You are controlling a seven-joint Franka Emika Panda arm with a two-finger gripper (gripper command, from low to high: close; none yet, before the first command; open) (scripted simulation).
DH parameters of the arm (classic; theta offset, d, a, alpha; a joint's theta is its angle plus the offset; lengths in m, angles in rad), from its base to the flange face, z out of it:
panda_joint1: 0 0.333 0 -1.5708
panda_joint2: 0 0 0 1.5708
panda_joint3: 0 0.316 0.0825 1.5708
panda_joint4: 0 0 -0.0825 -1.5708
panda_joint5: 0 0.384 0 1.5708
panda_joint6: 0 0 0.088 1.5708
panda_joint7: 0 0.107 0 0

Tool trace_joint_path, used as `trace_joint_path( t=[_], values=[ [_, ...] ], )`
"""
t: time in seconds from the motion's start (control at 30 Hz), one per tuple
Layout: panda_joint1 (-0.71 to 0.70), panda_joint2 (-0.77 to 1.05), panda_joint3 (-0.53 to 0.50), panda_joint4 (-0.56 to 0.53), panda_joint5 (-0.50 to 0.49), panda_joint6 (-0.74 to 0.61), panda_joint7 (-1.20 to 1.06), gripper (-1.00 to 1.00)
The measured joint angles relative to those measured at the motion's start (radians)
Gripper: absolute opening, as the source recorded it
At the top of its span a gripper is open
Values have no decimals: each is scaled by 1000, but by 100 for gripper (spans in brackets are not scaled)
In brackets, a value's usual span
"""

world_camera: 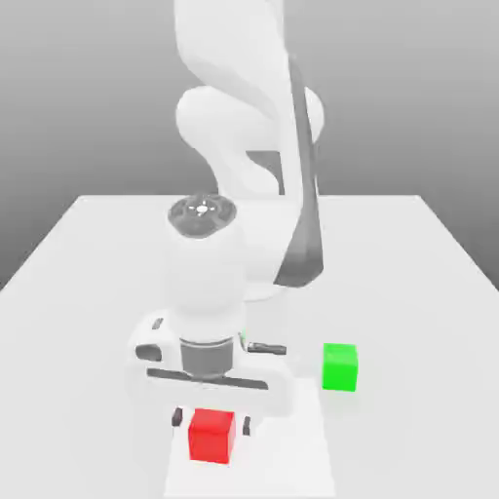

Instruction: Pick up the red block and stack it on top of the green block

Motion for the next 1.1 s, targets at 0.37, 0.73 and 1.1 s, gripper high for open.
trace_joint_path(
  t=[0.37, 0.73, 1.1],
  values=[
    [16, -190, 2, -40, -18, -151, -1, -100],
    [382, -580, 150, -352, 53, -228, -391, -100],
    [381, -329, 171, -368, -24, 39, -369, 100]
  ],
)
